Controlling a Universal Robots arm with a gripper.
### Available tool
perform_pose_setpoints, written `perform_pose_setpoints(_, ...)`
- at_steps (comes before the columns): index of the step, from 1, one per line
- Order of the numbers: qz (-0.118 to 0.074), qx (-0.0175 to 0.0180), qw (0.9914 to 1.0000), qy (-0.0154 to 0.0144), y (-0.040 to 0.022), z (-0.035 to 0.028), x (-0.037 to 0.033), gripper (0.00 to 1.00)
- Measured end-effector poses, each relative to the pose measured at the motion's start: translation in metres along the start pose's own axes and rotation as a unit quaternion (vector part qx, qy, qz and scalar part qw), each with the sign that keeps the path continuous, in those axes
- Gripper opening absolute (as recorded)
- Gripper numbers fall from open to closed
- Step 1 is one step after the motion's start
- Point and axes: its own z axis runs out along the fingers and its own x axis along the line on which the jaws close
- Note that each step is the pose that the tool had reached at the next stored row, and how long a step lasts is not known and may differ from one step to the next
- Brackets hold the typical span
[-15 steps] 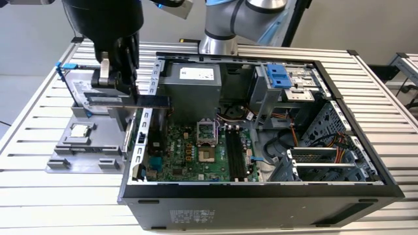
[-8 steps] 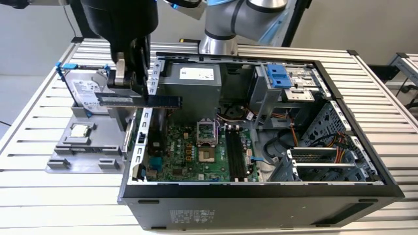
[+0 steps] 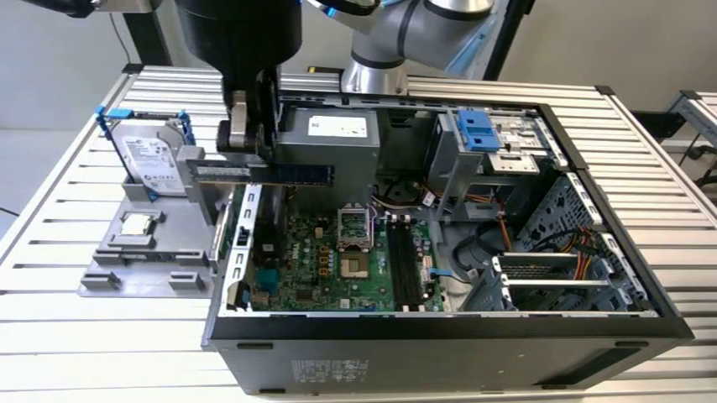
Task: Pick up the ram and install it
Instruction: 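Pick up the ram and move it above insertion slot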
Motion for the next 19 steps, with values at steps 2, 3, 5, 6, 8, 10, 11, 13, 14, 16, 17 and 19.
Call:
perform_pose_setpoints(2, -0.001, -0.0003, 1.00000, 0.0001, -0.0050, -0.0001, -0.0002, 0.00)
perform_pose_setpoints(3, -0.001, -0.0003, 1.00000, 0.0001, -0.0071, -0.0001, -0.0002, 0.00)
perform_pose_setpoints(5, -0.002, -0.0003, 1.00000, 0.0001, -0.0108, -0.0002, -0.0003, 0.00)
perform_pose_setpoints(6, -0.002, -0.0003, 1.00000, 0.0001, -0.0129, -0.0002, -0.0004, 0.00)
perform_pose_setpoints(8, -0.002, -0.0005, 1.00000, 0.0001, -0.0187, -0.0003, -0.0006, 0.00)
perform_pose_setpoints(10, -0.003, -0.0008, 1.00000, 0.0001, -0.0252, -0.0004, -0.0007, 0.00)
perform_pose_setpoints(11, -0.003, -0.0009, 0.99999, 0.0001, -0.0286, -0.0004, -0.0008, 0.00)
perform_pose_setpoints(13, -0.004, -0.0012, 0.99999, 0.0001, -0.0352, -0.0005, -0.0010, 0.00)
perform_pose_setpoints(14, -0.004, -0.0013, 0.99999, 0.0001, -0.0385, -0.0005, -0.0011, 0.00)
perform_pose_setpoints(16, -0.005, -0.0016, 0.99999, 0.0001, -0.0450, -0.0006, -0.0013, 0.00)
perform_pose_setpoints(17, -0.005, -0.0017, 0.99999, 0.0002, -0.0483, -0.0007, -0.0014, 0.00)
perform_pose_setpoints(19, -0.006, -0.0020, 0.99998, 0.0002, -0.0548, -0.0007, -0.0016, 0.00)
